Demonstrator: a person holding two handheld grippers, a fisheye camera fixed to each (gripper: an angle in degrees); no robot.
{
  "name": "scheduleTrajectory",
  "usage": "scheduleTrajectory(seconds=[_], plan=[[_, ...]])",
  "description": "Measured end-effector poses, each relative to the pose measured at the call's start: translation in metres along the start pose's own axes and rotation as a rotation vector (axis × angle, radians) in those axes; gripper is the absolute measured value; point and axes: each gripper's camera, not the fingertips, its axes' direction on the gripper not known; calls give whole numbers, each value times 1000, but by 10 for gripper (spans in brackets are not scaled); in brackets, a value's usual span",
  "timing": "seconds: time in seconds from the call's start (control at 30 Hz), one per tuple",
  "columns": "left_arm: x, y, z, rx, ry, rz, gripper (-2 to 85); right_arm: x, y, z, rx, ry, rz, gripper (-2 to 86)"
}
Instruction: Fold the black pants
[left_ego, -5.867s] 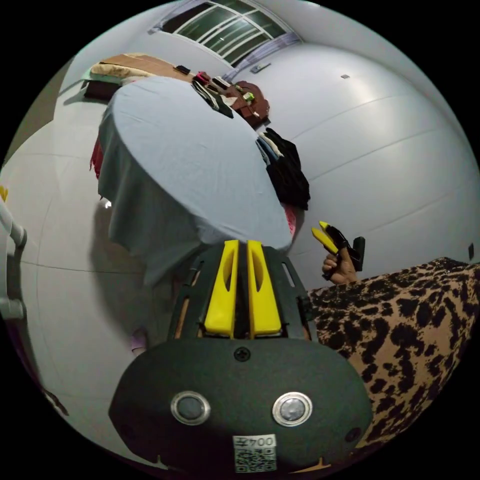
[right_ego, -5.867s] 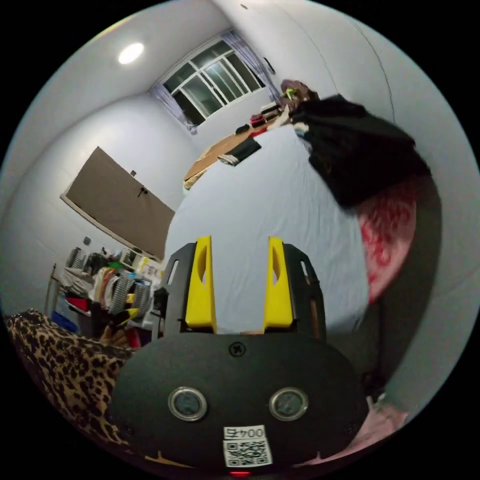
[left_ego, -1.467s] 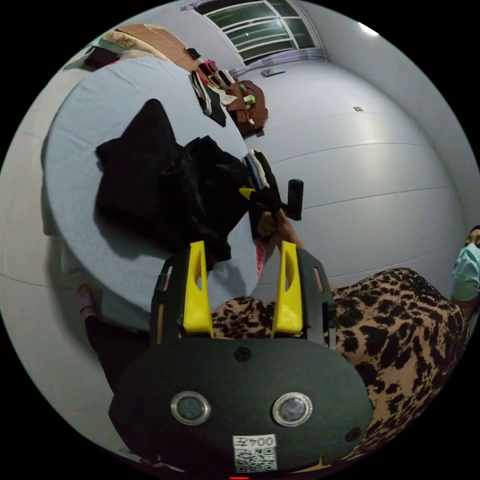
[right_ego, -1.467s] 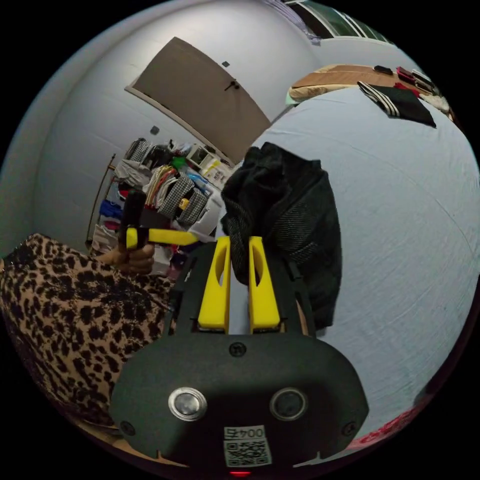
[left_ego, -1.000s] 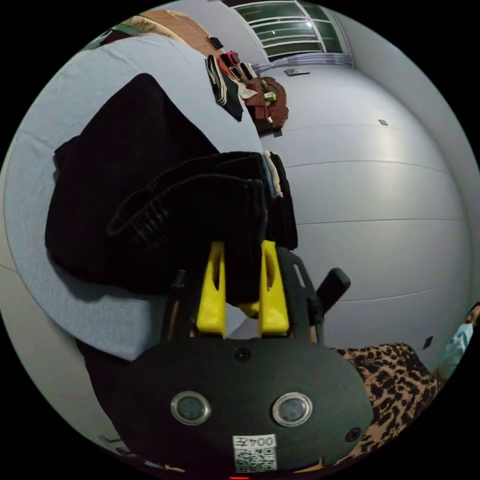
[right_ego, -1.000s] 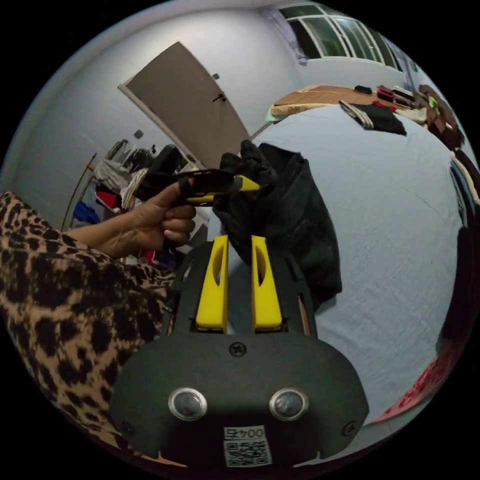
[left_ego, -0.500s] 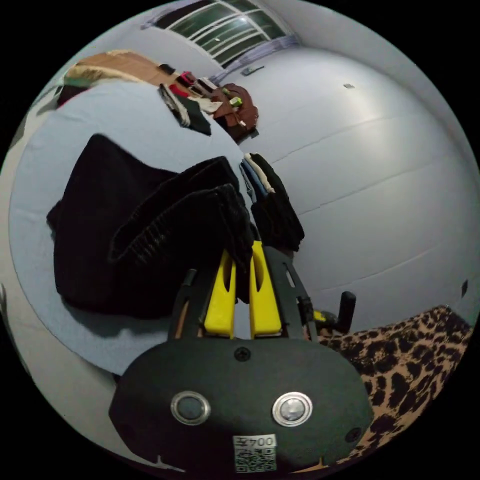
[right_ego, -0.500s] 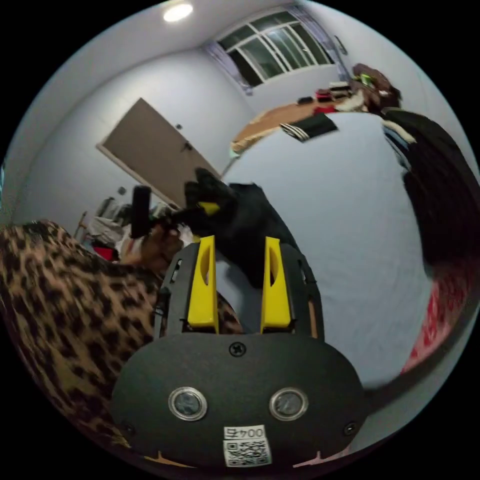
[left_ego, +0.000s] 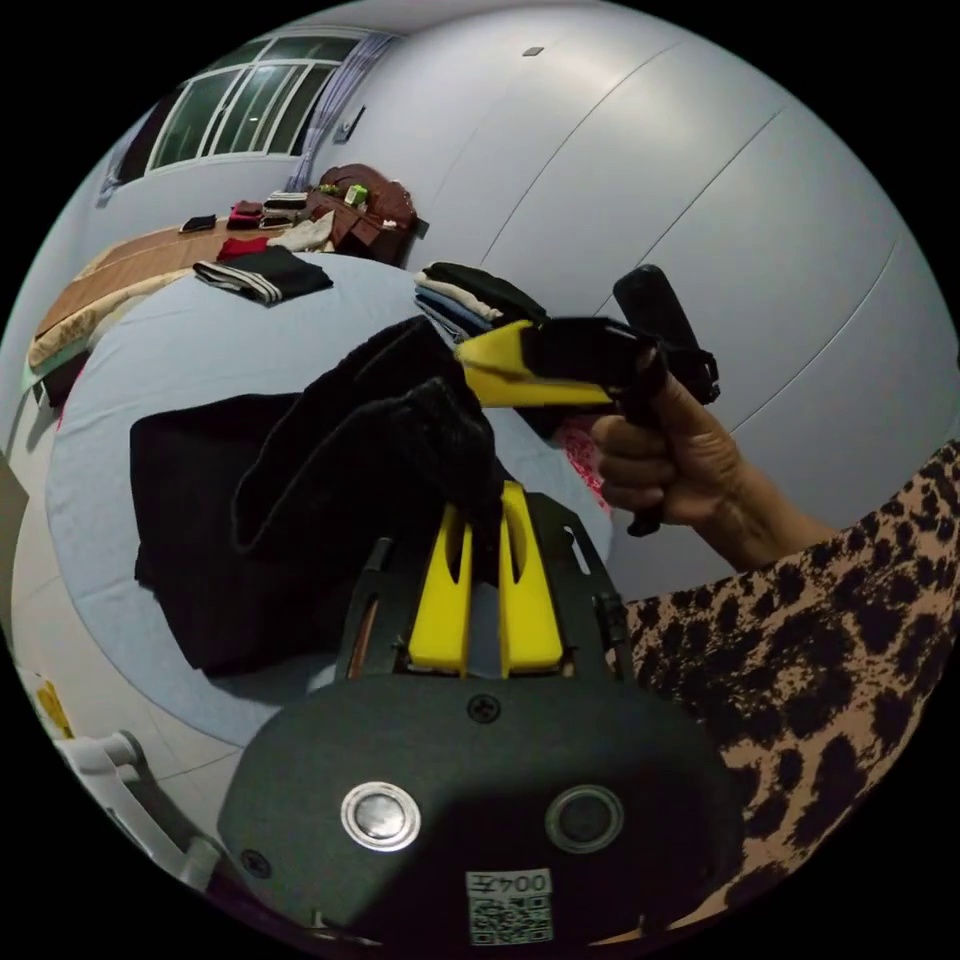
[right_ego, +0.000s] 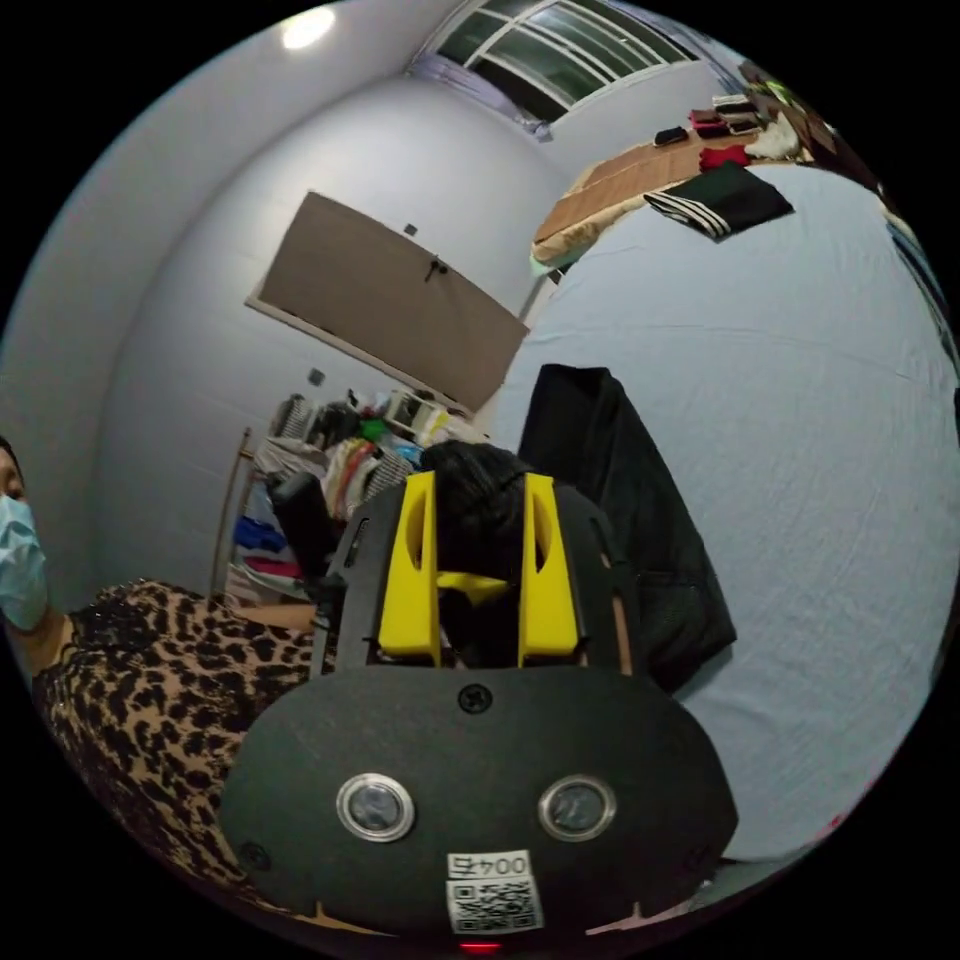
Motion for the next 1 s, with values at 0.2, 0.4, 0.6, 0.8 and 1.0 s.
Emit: scheduleTrajectory(seconds=[0.2, 0.4, 0.6, 0.8, 1.0], plan=[[-1, 3, -22, -40, -31, 89, 56, -65, -7, 24, -105, 288, -147, 137], [-36, 22, -41, -54, 77, 38, 66, -95, 0, 46, -193, 323, -133, 95], [-96, 37, -63, 28, 451, -202, 132, -99, 18, 30, -31, 236, 52, 61], [-122, 42, -82, 60, 553, -326, 93, -117, 43, 1, 94, 158, 159, 55], [-95, -15, -186, 222, 542, -43, 65, -173, 51, -131, 458, 211, 58, 51]])
